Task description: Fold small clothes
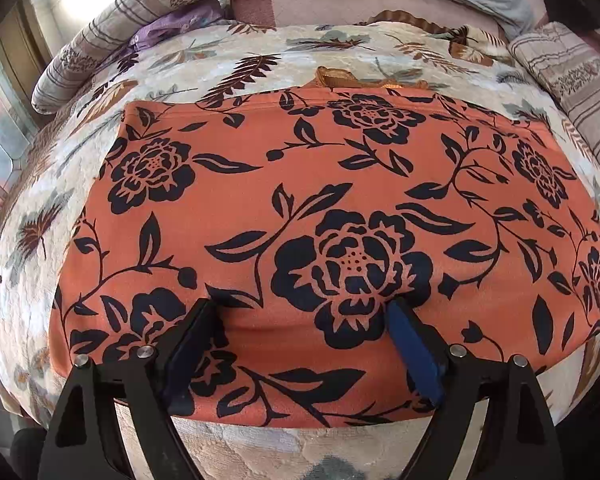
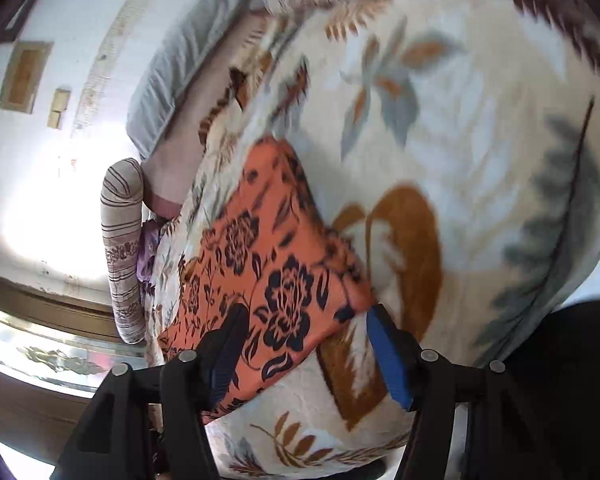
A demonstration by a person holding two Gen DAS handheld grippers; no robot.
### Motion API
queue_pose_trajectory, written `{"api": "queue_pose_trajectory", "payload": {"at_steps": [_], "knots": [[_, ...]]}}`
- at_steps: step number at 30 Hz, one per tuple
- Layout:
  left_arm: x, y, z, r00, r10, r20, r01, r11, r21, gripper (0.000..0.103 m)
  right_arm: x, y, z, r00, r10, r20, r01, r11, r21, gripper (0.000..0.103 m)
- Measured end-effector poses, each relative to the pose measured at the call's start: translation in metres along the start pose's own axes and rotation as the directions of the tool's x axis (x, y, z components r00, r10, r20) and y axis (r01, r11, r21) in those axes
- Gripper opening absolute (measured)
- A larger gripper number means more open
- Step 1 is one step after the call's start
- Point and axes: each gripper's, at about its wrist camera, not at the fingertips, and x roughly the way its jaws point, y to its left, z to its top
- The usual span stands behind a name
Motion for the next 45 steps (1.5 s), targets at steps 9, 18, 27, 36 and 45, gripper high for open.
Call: {"api": "queue_pose_trajectory", "payload": {"at_steps": [9,18,27,36,45], "knots": [[0.001,0.006,-0.005,1.0,-0.015,0.006,0.015,1.0,0.002,0.09,0.108,0.058,0.119,0.974,-0.026,-0.225,-0.026,0.974,-0.226,0.065],[0.004,0.007,-0.006,1.0,-0.018,0.02,0.018,1.0,0.005,0.092,0.165,0.068,0.154,0.962,-0.225,-0.152,0.172,0.937,-0.303,0.02],[0.003,0.008,-0.009,0.999,-0.015,0.029,0.015,1.0,0.001,0.092,0.093,0.099,0.109,0.991,-0.122,-0.048,0.103,0.95,-0.295,0.027],[0.003,0.009,-0.005,1.0,-0.018,0.007,0.018,1.0,0.0,0.092,0.087,0.043,0.044,0.983,0.015,-0.181,-0.025,0.998,-0.052,0.048],[-0.002,0.01,-0.006,1.0,-0.02,-0.006,0.02,1.0,-0.006,0.092,0.071,0.027,0.006,0.986,0.04,-0.162,-0.047,0.998,-0.044,0.059]]}}
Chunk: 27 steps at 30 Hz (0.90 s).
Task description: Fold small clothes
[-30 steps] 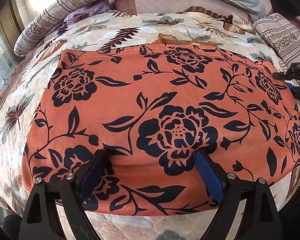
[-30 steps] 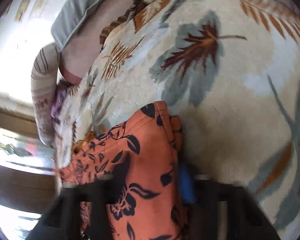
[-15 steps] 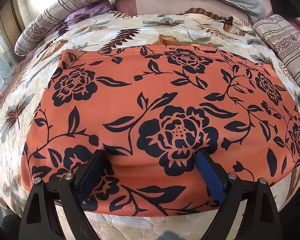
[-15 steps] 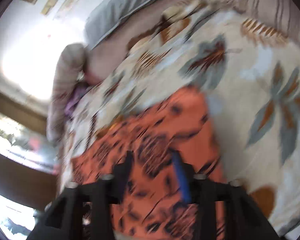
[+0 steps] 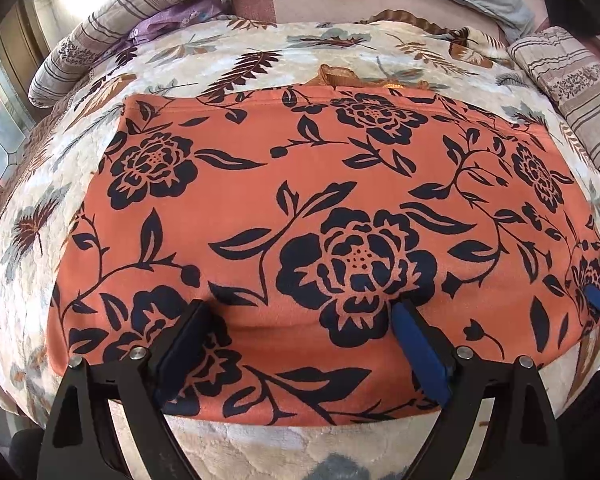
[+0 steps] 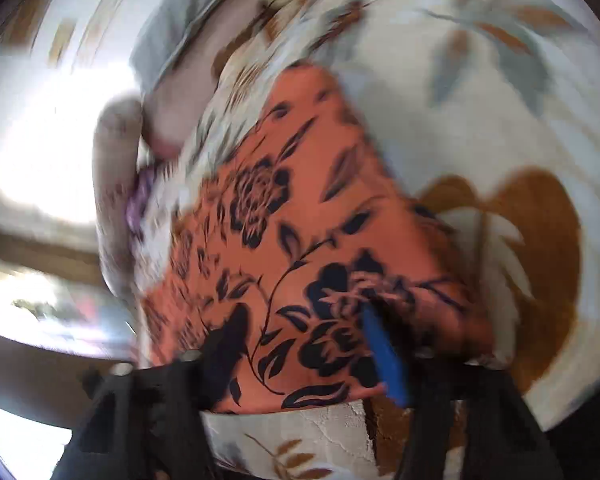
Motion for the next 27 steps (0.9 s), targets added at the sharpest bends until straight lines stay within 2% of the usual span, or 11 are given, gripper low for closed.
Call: {"api": "queue_pose_trajectory", "payload": {"at_steps": [2,4,7,10,11,14,16,19,22,25,27], "knots": [[-0.008,0.006,0.0,1.0,0.006,0.027,-0.005,0.999,-0.04,0.092,-0.023,0.004,-0.008,0.999,0.027,0.033,-0.027,1.0,-0.003,0.064],[-0.013,0.008,0.001,0.998,-0.023,0.051,0.028,0.996,-0.089,0.092,-0.045,0.005,-0.024,0.996,0.055,0.077,-0.054,0.998,-0.011,0.075],[-0.014,0.001,0.004,0.997,-0.052,0.062,0.058,0.994,-0.096,0.092,-0.048,-0.012,-0.043,0.996,0.061,0.065,-0.067,0.995,0.081,0.077],[-0.011,-0.015,0.004,0.997,-0.06,0.049,0.062,0.997,-0.044,0.092,-0.034,-0.032,-0.045,0.997,0.062,0.049,-0.07,0.983,0.17,0.078],[-0.011,-0.019,0.004,0.997,-0.061,0.05,0.063,0.997,-0.034,0.092,-0.02,-0.027,-0.038,0.996,0.075,0.054,-0.084,0.978,0.191,0.078],[-0.01,-0.023,0.007,0.997,-0.064,0.048,0.066,0.997,-0.034,0.092,-0.013,-0.032,-0.023,0.994,0.085,0.073,-0.099,0.971,0.219,0.078],[-0.01,-0.024,0.007,0.997,-0.064,0.048,0.066,0.997,-0.038,0.092,-0.011,-0.028,-0.012,0.991,0.089,0.103,-0.108,0.974,0.197,0.078],[-0.008,-0.026,0.008,0.998,-0.056,0.039,0.058,0.998,-0.036,0.092,-0.007,-0.029,-0.001,0.989,0.101,0.105,-0.122,0.967,0.223,0.077],[-0.009,-0.025,0.011,0.997,-0.059,0.043,0.06,0.997,-0.04,0.092,-0.009,-0.017,0.003,0.986,0.109,0.125,-0.129,0.977,0.169,0.068],[-0.009,-0.024,0.014,0.996,-0.062,0.064,0.066,0.997,-0.05,0.092,-0.012,-0.007,0.003,0.987,0.069,0.147,-0.084,0.991,0.104,0.067],[-0.001,-0.029,0.016,0.998,-0.045,0.04,0.047,0.998,-0.029,0.092,-0.002,-0.008,0.003,0.992,0.047,0.118,-0.059,0.993,0.102,0.067]]}}
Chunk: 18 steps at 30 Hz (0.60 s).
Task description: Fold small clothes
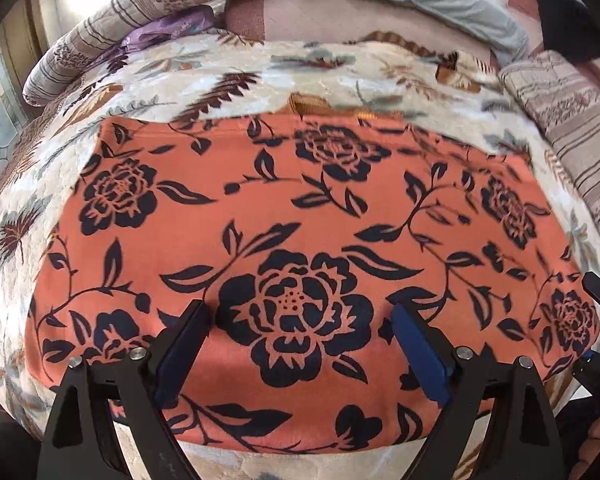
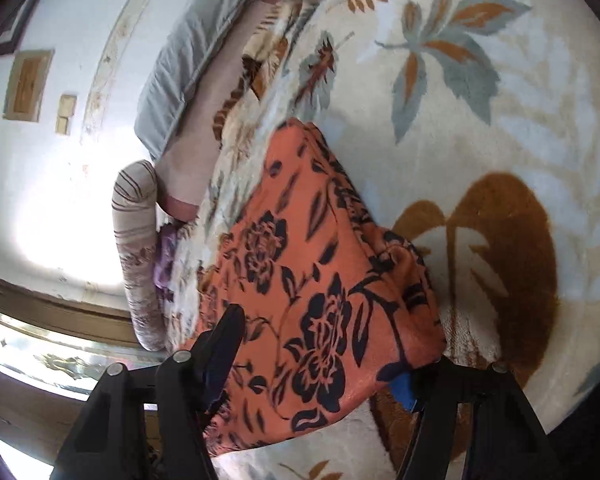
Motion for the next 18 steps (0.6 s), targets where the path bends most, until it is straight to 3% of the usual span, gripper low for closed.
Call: {"api": "queue_pose_trajectory", "payload": {"at_steps": [4,8,9,10,11,14,17,18], "knots": [[-0.008,-0.004,0.004,1.0,0.018,0.022,-0.018,0.999,0.028,0.092,-0.001,0.006,0.001,1.0,0.019,0.002,-0.019,1.0,-0.015,0.067],[-0.026,-0.001,0.006,0.993,0.025,0.118,-0.026,1.0,0.009,0.092,-0.001,0.016,0.003,1.0,0.008,0.015,-0.007,0.998,-0.063,0.067],[-0.016,-0.001,0.005,0.995,0.049,0.085,-0.051,0.998,0.022,0.092,0.003,0.015,0.003,1.0,0.001,0.01,0.0,0.998,-0.064,0.067],[0.004,-0.004,0.003,0.998,0.068,0.003,-0.068,0.996,0.052,0.093,0.007,0.013,0.004,1.0,-0.009,0.002,0.009,0.998,-0.061,0.067],[0.012,-0.005,0.001,0.998,0.069,0.001,-0.069,0.996,0.064,0.097,0.011,0.012,0.004,1.0,-0.017,-0.009,0.016,0.998,-0.058,0.067],[-0.006,-0.005,0.008,0.998,0.061,0.035,-0.063,0.996,0.065,0.096,0.016,0.016,0.005,0.997,-0.07,-0.017,0.068,0.993,-0.101,0.033],[-0.025,0.001,0.009,0.99,0.049,0.13,-0.055,0.998,0.041,0.096,0.021,0.02,0.007,0.993,-0.116,-0.03,0.111,0.985,-0.135,0.03],[-0.021,0.002,0.007,0.991,0.066,0.119,-0.071,0.997,0.041,0.096,0.022,0.021,0.007,0.992,-0.125,-0.034,0.119,0.983,-0.142,0.03]]}}
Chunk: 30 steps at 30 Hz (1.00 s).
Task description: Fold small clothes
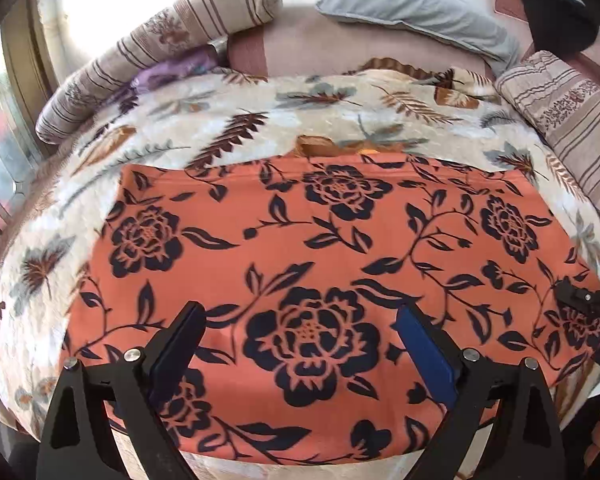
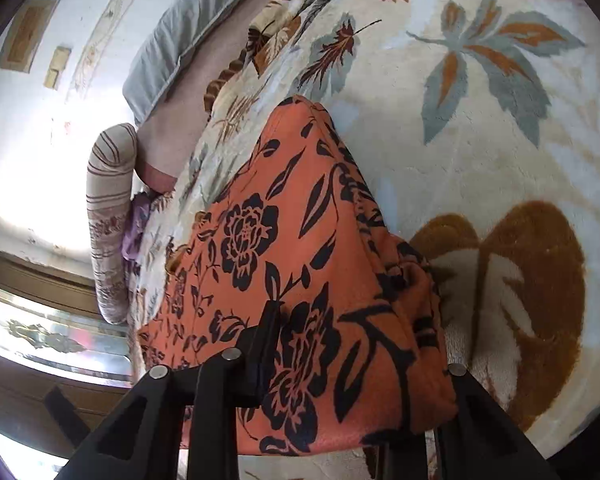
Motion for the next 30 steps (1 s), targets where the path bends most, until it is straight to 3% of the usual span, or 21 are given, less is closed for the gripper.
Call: {"api": "queue_pose_trajectory", "payload": {"at_steps": [2,3,5,8,12,15,18,19,21,23,24,25,28,30], "knots": [[0.033,-0.005,-0.009,0.99,-0.024,-0.141,0.029,0.999,0.037,0.1,0.004,-0.001,0.0,1.0,0.004,-0.009,-0.004,1.0,0.012,0.033],[0.029,-0.005,-0.01,0.996,-0.012,-0.09,0.016,0.999,0.048,0.103,0.005,-0.003,0.0,1.0,0.001,-0.005,-0.001,1.0,0.02,0.033],[0.024,-0.005,-0.006,0.994,-0.029,-0.109,0.034,0.998,0.05,0.101,0.007,-0.001,0.001,1.0,-0.012,-0.005,0.012,1.0,0.009,0.033],[0.007,0.021,0.001,0.992,-0.106,-0.07,0.104,0.994,-0.032,0.099,0.004,0.023,0.004,0.996,-0.087,0.005,0.087,0.992,-0.092,0.013],[-0.032,0.086,0.004,0.99,-0.122,0.069,0.133,0.975,-0.178,0.099,-0.02,0.107,-0.004,0.989,-0.082,0.124,0.116,0.949,-0.293,0.013],[-0.058,0.151,-0.007,0.987,-0.021,0.16,0.07,0.949,-0.307,0.099,-0.024,0.188,-0.036,0.986,-0.021,0.168,0.1,0.874,-0.476,0.013],[-0.059,0.213,-0.023,0.981,0.09,0.171,-0.011,0.908,-0.418,0.099,0.001,0.251,-0.086,0.991,0.001,0.135,0.085,0.777,-0.624,0.013],[-0.054,0.228,-0.03,0.981,0.106,0.164,-0.021,0.893,-0.45,0.099,0.02,0.267,-0.108,0.995,-0.013,0.104,0.079,0.742,-0.666,0.013],[-0.045,0.26,-0.046,0.985,0.117,0.128,-0.037,0.861,-0.507,0.099,0.063,0.279,-0.138,0.998,-0.056,0.008,0.046,0.725,-0.687,0.013],[-0.033,0.276,-0.062,0.99,0.105,0.09,-0.037,0.83,-0.556,0.099,0.12,0.28,-0.172,0.981,-0.169,-0.094,0.045,0.672,-0.74,0.013],[-0.027,0.283,-0.069,0.994,0.094,0.06,-0.043,0.821,-0.57,0.099,0.147,0.272,-0.183,0.961,-0.23,-0.152,0.043,0.669,-0.742,0.013],[-0.022,0.286,-0.071,0.996,0.08,0.045,-0.039,0.815,-0.577,0.099,0.159,0.267,-0.187,0.956,-0.239,-0.171,0.042,0.687,-0.725,0.013],[-0.025,0.291,-0.077,0.994,0.079,0.077,-0.019,0.814,-0.58,0.099,0.136,0.283,-0.174,0.975,-0.153,-0.162,0.002,0.735,-0.678,0.012],[-0.026,0.296,-0.077,0.995,0.062,0.084,-0.002,0.815,-0.579,0.099,0.119,0.303,-0.17,0.987,-0.11,-0.117,-0.002,0.72,-0.694,0.013]]}}
